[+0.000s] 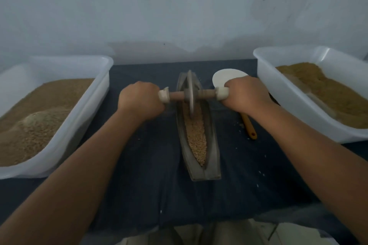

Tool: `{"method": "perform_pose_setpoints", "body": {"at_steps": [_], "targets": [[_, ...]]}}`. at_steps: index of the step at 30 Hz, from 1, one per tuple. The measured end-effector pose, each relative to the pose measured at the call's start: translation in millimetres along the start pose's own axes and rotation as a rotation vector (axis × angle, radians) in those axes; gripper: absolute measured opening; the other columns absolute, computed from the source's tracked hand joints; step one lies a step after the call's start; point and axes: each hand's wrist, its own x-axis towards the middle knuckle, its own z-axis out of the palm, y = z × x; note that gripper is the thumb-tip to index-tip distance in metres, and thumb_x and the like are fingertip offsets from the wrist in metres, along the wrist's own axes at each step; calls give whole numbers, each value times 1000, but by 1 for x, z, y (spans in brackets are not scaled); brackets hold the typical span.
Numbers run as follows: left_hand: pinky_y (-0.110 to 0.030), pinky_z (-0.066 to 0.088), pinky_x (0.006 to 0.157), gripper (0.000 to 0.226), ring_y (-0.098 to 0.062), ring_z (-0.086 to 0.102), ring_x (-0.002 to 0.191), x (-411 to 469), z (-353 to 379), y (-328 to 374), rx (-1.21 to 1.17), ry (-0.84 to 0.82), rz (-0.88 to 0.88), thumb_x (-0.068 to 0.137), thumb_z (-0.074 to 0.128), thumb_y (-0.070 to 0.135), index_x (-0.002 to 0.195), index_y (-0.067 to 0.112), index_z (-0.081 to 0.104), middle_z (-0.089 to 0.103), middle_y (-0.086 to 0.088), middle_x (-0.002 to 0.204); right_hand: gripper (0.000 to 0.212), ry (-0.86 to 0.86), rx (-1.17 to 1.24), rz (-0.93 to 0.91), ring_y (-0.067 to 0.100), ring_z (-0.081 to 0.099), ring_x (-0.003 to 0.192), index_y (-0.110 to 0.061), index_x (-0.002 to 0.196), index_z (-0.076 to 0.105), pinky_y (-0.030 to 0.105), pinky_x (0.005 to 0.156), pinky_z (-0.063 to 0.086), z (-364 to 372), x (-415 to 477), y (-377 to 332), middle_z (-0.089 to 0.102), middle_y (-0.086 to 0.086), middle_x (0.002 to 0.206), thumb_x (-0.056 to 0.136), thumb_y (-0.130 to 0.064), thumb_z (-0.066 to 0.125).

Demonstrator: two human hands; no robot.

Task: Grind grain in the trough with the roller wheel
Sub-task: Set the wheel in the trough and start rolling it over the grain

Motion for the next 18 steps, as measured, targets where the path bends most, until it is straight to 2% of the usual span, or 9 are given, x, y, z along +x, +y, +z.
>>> {"method": "perform_pose_setpoints", "body": {"at_steps": [2, 4, 6, 8, 9, 11, 14, 18], "targets": [[-31, 44, 58, 31, -23, 60, 64, -15, -5, 1, -11, -35, 3, 79, 56, 53, 65, 25, 53, 54, 9, 66, 35, -70, -5, 1, 16, 54, 58, -22, 62, 59, 30, 51, 43, -9, -8, 0, 58, -4, 62, 87, -44, 67], [-29, 41, 55, 32, -19, 59, 59, -49, -2, -5, -3, -17, 58, 79, 52, 55, 64, 27, 51, 52, 11, 62, 33, -159, -23, -36, 13, 56, 59, -27, 65, 60, 31, 50, 44, -17, -32, 5, 60, -5, 62, 85, -54, 63], [-23, 30, 45, 33, -7, 45, 45, -86, -1, -12, 16, 62, 146, 77, 52, 57, 60, 30, 45, 45, 14, 52, 32, -178, -25, -101, 8, 55, 55, -32, 65, 58, 30, 46, 42, -25, -61, 12, 58, -7, 58, 73, -63, 52], [-17, 15, 44, 36, 2, 28, 40, -104, -2, -18, 18, 166, 202, 76, 52, 58, 56, 33, 35, 34, 17, 46, 36, -168, 20, -140, 3, 52, 52, -35, 64, 57, 28, 44, 38, -29, -76, 15, 56, -9, 55, 65, -68, 43], [-16, 14, 45, 38, 2, 27, 39, -102, 0, -19, 16, 188, 203, 77, 51, 59, 56, 33, 34, 33, 17, 46, 37, -156, 32, -140, 2, 52, 52, -36, 64, 57, 28, 45, 37, -26, -74, 15, 56, -10, 55, 64, -69, 42], [-21, 26, 45, 41, -7, 41, 43, -79, 7, -15, 10, 132, 153, 83, 48, 61, 57, 29, 42, 43, 15, 50, 35, -129, 5, -92, 6, 53, 56, -34, 65, 58, 28, 48, 39, -18, -59, 10, 57, -9, 58, 73, -68, 50], [-31, 44, 56, 34, -22, 61, 62, -19, 5, -6, 22, 28, 39, 84, 53, 53, 64, 26, 53, 57, 8, 65, 37, -85, -20, 6, 16, 57, 64, -28, 65, 59, 30, 54, 43, -3, -18, 4, 60, -7, 66, 90, -55, 59], [-33, 45, 61, 29, -24, 56, 65, 4, -6, 0, 13, -41, 23, 82, 57, 49, 67, 25, 55, 58, 6, 71, 33, -117, -41, 50, 15, 54, 64, -25, 66, 63, 30, 55, 39, -6, 5, -1, 61, -3, 68, 91, -46, 64]]}}
